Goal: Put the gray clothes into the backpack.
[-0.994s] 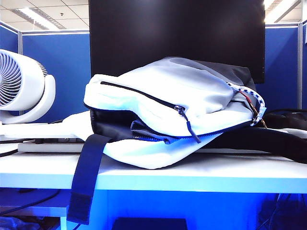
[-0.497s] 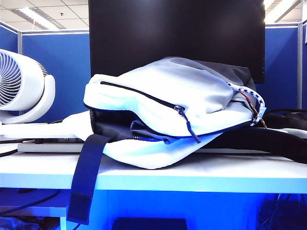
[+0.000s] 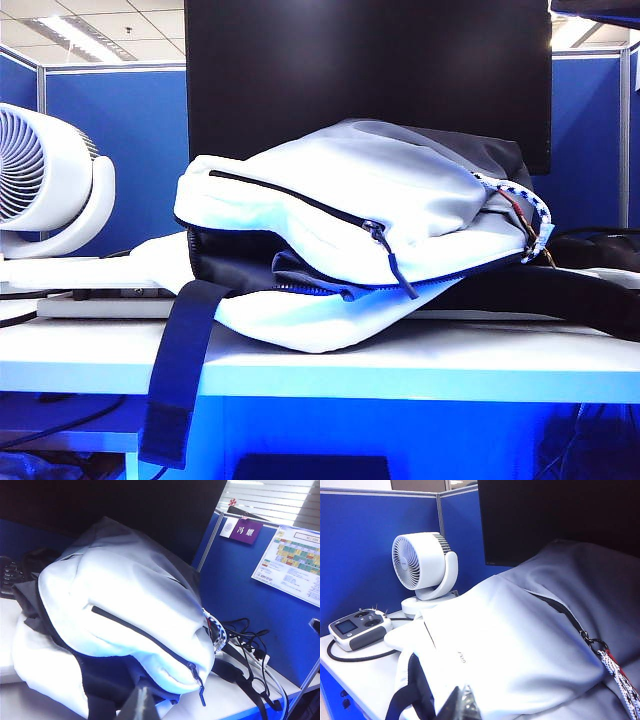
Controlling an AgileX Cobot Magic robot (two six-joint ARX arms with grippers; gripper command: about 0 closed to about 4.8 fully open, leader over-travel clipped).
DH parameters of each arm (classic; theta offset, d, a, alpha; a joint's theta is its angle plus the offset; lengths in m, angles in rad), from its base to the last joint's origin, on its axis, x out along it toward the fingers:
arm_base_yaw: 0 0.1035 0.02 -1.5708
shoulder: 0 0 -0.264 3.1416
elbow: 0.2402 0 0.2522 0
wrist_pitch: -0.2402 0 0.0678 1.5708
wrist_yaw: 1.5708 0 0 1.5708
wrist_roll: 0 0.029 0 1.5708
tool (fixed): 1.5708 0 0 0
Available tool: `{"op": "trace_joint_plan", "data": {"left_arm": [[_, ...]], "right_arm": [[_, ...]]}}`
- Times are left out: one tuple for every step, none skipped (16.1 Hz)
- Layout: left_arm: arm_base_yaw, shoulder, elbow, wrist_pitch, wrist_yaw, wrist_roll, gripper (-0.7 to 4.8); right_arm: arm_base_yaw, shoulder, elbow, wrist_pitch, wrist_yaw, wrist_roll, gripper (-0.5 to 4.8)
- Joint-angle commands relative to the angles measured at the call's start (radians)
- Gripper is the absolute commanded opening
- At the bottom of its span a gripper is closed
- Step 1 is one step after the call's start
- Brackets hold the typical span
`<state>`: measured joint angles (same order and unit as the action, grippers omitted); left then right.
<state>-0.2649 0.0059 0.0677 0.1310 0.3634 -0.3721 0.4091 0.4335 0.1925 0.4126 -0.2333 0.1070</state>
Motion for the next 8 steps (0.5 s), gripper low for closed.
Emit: {"op": "trace_joint_plan", "data": {"left_arm": [[0.000,-0.003,0.002,0.003,0.003,-0.002,-0.05],[0.000,-0.003,0.002,0.003,0.003,-0.002,-0.05],[0.000,-0.003,0.002,0.003,0.003,-0.002,-0.05],[0.000,-0.003,0.002,0.003,0.003,-0.002,-0.05],[0.000,-0.003,0.002,0.003,0.003,-0.002,-0.05],[0.000,-0.003,0.002,0.003,0.003,-0.002,-0.05],[0.000,-0.003,0.002,0.003,0.004,0.002,-0.05],[0.011,-0.003,0.002,-0.012,0.004,0.064,-0.05]], "right_arm": [[0.000,-0.002,0.005,-0.001,-0.006,-0.003,-0.05],[0.000,-0.002,0.005,-0.001,-0.006,-0.003,-0.05],[0.000,-0.002,0.005,-0.001,-0.006,-0.003,-0.05],[0.000,-0.002,0.005,-0.001,-0.006,-0.003,-0.05],[0.000,-0.002,0.005,-0.001,-0.006,-0.003,-0.05],[0.000,-0.002,0.005,-0.001,-0.006,-0.003,-0.05],[0.000,-0.002,0.005,-0.001,-0.006,-0.003,-0.05],[0.000,-0.002,0.005,-0.001,-0.006,-0.003,-0.05]]}}
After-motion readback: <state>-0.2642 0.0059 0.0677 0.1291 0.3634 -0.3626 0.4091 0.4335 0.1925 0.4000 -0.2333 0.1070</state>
